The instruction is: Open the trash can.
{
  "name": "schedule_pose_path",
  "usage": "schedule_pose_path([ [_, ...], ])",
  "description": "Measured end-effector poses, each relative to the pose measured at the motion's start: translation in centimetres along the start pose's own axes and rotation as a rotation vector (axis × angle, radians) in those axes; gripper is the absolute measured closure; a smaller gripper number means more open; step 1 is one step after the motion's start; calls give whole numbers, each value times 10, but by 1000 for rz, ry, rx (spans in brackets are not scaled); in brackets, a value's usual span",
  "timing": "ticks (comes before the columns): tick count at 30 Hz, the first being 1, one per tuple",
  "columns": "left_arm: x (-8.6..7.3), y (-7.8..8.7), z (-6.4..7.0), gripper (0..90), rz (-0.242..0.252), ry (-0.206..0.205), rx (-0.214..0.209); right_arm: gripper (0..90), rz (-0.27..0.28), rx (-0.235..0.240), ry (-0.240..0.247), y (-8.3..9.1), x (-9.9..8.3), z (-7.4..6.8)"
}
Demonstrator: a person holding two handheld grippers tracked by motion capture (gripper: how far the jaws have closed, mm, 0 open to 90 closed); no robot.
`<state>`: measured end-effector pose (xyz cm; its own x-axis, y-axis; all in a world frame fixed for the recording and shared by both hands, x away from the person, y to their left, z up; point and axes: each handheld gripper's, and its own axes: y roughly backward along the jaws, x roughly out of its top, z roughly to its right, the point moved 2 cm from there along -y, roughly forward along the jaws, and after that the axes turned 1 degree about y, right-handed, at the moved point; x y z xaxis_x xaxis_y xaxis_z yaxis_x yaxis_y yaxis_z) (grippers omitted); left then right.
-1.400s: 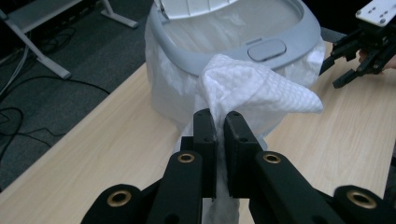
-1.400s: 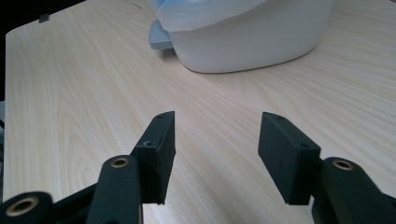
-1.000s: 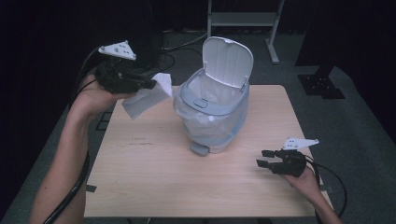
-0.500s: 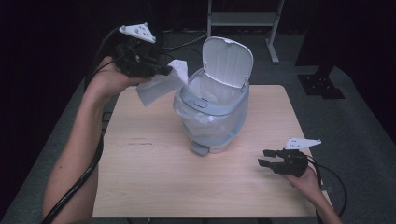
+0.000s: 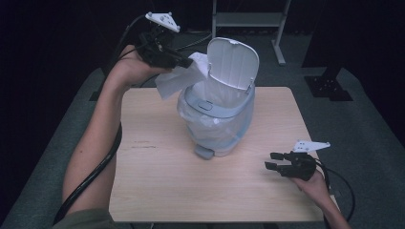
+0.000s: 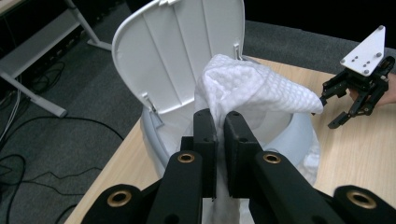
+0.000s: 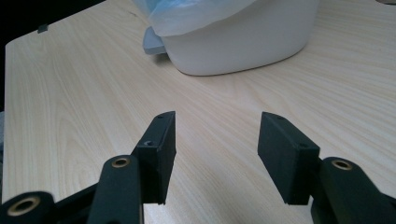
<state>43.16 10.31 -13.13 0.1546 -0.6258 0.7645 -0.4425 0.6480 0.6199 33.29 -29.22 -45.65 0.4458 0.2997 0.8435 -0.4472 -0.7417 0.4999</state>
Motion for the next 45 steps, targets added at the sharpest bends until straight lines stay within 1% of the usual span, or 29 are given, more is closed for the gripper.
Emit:
schedule_pose_path([
  [7, 13, -14, -3, 848, -3, -13, -11, 456, 1, 4, -2, 0, -1, 0],
  [13, 23, -30, -3, 847, -13, -31, -28, 459, 12, 2, -6, 2, -1, 0],
  [20, 32, -49, -3, 846, -22, -45, -57, 460, 11, -1, -5, 4, -2, 0],
  [31, 35, -72, -5, 835, -38, -47, -74, 461, 17, -5, -11, 5, -3, 0],
  [33, 36, -76, -5, 835, -50, -50, -77, 460, 17, -5, -14, 6, -3, 0],
  [40, 37, -88, -7, 834, -57, -40, -89, 461, 18, -6, -13, 6, -3, 0],
  [41, 36, -92, -7, 819, -59, -33, -95, 461, 19, -7, -12, 6, -3, 0],
  [42, 35, -95, -8, 762, -71, -21, -99, 461, 19, -8, -15, 6, -3, 0],
  [43, 34, -97, -8, 690, -83, -21, -88, 461, 20, -7, -17, 6, -4, 1],
  [44, 33, -99, -8, 647, -88, -19, -83, 461, 19, -7, -17, 6, -4, 1],
  [45, 31, -101, -9, 589, -93, -7, -88, 461, 19, -7, -17, 6, -4, 1],
])
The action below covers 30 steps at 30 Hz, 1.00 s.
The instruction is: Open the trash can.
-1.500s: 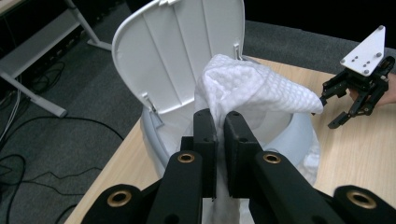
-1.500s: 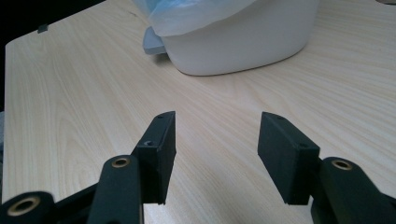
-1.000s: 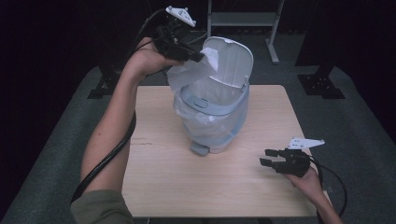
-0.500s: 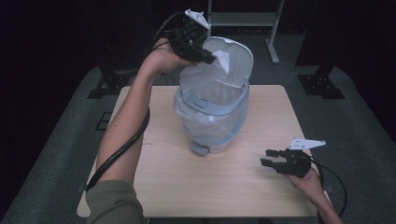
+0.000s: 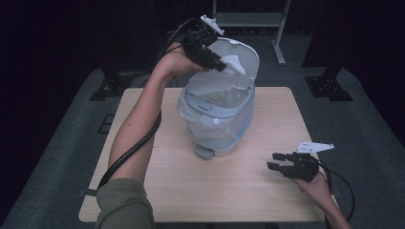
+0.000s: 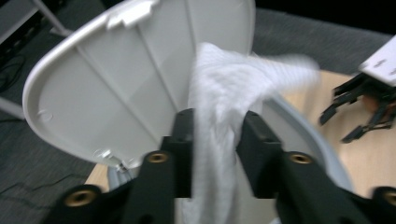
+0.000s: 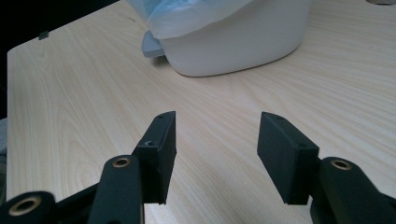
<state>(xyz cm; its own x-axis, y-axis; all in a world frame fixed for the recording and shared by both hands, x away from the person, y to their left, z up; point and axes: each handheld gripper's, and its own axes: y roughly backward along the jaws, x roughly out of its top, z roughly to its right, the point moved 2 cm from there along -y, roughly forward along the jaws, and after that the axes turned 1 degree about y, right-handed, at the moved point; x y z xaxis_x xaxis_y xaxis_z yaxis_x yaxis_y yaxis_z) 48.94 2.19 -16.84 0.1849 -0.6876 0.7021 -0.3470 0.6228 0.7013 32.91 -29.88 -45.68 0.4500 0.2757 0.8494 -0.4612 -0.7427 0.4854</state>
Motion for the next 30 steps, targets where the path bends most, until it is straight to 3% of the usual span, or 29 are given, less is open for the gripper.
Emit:
schedule_pose_path([
  [10, -13, 4, -1, 547, 15, 28, -27, 460, -5, -6, 1, 0, -1, 0],
  [30, -60, 24, 1, 493, 57, 79, -51, 460, -8, -26, -8, -3, -2, 1],
])
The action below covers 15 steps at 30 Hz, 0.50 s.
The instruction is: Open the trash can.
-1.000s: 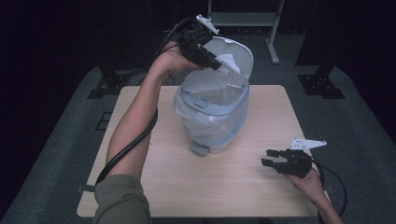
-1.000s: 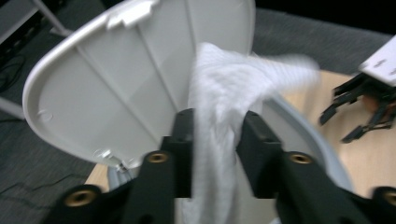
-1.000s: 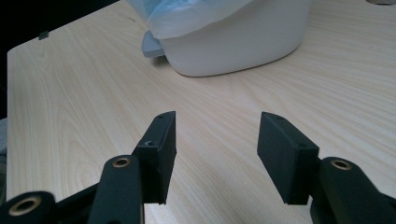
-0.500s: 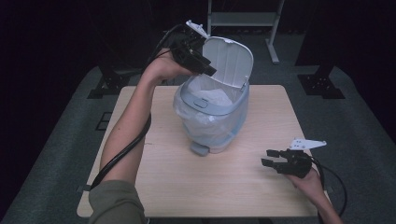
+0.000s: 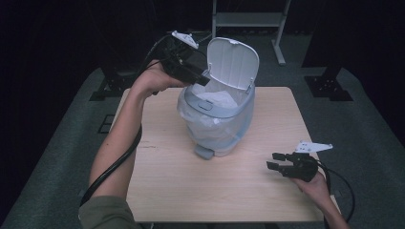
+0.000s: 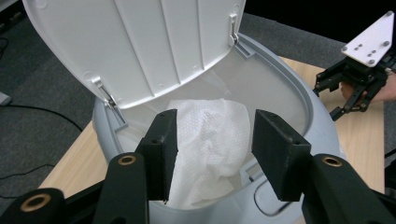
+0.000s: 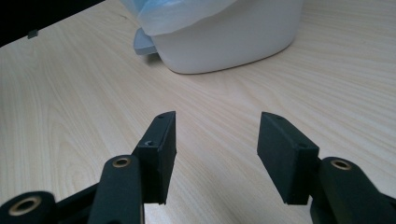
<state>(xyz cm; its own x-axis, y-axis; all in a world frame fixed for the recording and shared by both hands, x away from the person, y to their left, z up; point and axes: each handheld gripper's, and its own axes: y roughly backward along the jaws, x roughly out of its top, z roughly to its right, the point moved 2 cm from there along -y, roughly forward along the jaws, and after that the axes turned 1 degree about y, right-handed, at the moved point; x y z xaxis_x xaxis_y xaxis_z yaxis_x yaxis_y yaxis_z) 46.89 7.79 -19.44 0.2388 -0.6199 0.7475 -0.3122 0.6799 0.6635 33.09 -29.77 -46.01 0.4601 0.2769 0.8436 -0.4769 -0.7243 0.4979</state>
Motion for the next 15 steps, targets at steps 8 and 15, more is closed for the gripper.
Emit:
schedule_pose_path([
  [8, -12, 5, 2, 458, 17, 9, -12, 460, -7, -13, -14, 1, -2, 2],
  [15, -21, 10, 3, 425, 22, 13, -3, 461, -5, -23, -28, 3, 0, 6],
])
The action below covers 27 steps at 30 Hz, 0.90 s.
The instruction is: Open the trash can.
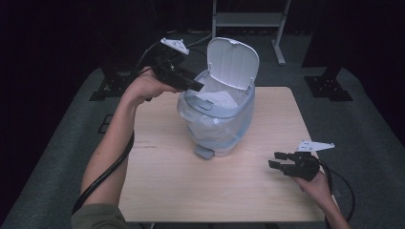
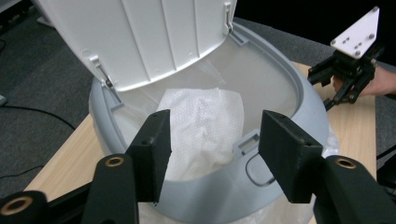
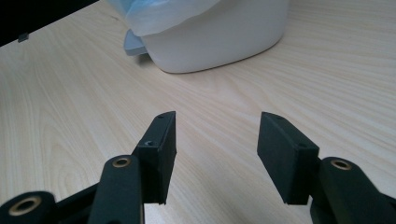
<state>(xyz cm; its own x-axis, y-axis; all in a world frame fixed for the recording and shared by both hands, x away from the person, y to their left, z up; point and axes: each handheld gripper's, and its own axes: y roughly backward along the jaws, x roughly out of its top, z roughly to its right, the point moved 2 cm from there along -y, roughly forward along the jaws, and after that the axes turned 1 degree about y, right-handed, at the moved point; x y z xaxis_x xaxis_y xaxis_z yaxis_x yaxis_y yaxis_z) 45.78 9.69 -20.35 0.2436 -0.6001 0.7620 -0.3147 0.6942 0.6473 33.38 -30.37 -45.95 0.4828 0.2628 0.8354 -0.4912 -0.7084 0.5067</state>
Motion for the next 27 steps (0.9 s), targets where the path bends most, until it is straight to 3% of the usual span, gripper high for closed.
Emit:
schedule_pose_path([
  [9, -13, 6, 9, 395, 12, -5, 5, 526, -10, -21, -3, 9, 18, 9],
  [19, -33, 16, 16, 359, 45, 11, 13, 625, -2, -25, 46, 25, 77, 12],
  [27, -56, 27, 17, 333, 60, 31, 44, 643, 7, -15, 67, 27, 123, 9],
])
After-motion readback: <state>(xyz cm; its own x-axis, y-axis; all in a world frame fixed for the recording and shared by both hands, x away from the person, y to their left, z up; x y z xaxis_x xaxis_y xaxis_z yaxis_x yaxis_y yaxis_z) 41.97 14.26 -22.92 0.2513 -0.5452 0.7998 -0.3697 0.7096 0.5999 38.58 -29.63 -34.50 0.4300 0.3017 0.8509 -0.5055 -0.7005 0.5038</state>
